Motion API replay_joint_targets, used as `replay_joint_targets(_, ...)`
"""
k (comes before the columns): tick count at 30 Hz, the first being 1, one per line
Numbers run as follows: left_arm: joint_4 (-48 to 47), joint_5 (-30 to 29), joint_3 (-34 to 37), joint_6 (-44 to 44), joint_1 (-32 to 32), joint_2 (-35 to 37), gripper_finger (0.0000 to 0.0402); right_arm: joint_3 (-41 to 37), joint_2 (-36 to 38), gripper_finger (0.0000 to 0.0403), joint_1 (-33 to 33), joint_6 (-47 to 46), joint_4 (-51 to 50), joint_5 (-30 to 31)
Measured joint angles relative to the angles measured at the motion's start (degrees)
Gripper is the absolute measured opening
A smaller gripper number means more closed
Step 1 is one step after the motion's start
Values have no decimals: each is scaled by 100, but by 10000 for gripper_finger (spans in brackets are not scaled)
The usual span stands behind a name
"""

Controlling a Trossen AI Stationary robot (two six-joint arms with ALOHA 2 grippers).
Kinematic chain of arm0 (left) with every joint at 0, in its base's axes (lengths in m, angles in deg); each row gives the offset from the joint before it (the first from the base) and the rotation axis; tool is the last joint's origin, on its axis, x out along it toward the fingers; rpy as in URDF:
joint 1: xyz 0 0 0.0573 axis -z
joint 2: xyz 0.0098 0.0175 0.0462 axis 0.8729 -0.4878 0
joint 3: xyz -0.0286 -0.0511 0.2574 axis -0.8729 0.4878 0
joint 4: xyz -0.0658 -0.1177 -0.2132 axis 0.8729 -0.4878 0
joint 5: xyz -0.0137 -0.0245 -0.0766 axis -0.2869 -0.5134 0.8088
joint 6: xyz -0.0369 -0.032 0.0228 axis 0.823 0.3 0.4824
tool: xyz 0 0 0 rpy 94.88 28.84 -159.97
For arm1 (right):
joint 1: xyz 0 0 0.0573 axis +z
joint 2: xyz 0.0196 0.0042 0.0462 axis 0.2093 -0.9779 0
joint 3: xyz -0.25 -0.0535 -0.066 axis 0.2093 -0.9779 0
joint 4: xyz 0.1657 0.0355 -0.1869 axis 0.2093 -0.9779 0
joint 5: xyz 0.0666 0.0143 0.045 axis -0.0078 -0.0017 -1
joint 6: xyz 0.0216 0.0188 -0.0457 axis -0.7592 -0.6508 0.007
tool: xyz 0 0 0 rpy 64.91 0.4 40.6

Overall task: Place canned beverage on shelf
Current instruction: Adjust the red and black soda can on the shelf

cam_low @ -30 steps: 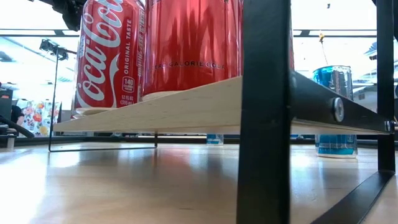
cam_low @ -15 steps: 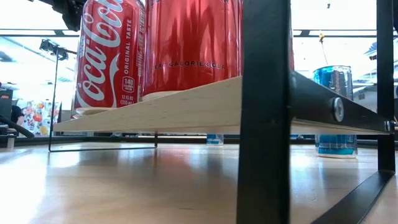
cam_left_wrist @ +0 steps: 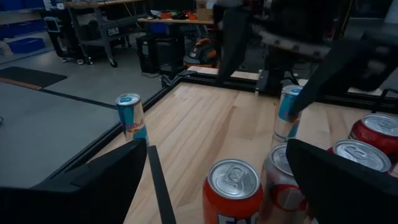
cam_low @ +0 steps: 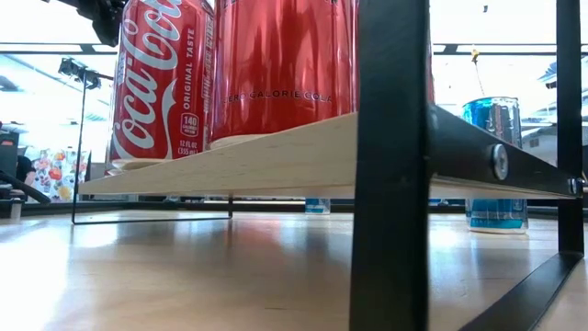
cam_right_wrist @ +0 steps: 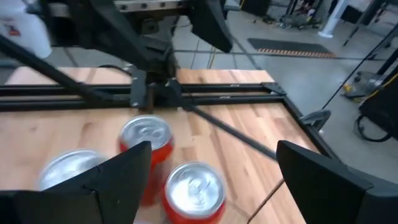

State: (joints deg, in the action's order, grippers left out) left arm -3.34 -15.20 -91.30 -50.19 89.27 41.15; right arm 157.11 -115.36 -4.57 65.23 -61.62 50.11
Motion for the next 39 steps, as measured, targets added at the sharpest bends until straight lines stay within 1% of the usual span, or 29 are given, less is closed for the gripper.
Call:
replay_joint_targets(5,2,25,0,9,0,-1,398,2,444,356,283,-352,-769,-5)
replay_joint_targets(8,2,27,0,32,0,-1,398,2,596,356,482,-544,-1220,-5)
replay_joint_targets(12,31,101,0,121,0,-1,398,2,742,356,831,-884,-1562,-3)
replay_joint_targets(15,187,326,-2,155,0,1,398,8,753,356,1102,-1157,-1823,-3)
replay_joint_targets(19,482,880,-2,139,23,-1,398,251,734,351,1436,-1788,-2500,-3)
replay_joint_targets(21,672,994,-2,24,76,-1,398,353,730,347,1614,-2015,-2852,95)
replay_joint_targets(24,879,1035,-4,-119,207,-1,398,421,722,340,1894,-2101,-2915,322)
replay_joint_targets(28,1182,1035,-4,-414,448,-14,398,446,722,334,2168,-2346,-2925,321)
replay_joint_targets(31,1553,1158,-4,-745,667,-136,398,446,721,334,2295,-2486,-2959,453)
replay_joint_targets(34,2052,1292,-4,-1025,860,-419,398,446,780,334,2398,-2513,-3163,515)
replay_joint_targets(37,2490,1293,-8,-1239,1023,-832,398,446,886,334,2462,-2704,-3545,487)
replay_joint_targets(39,2528,1279,-187,-1353,1117,-1156,398,446,961,333,2503,-2941,-4004,595)
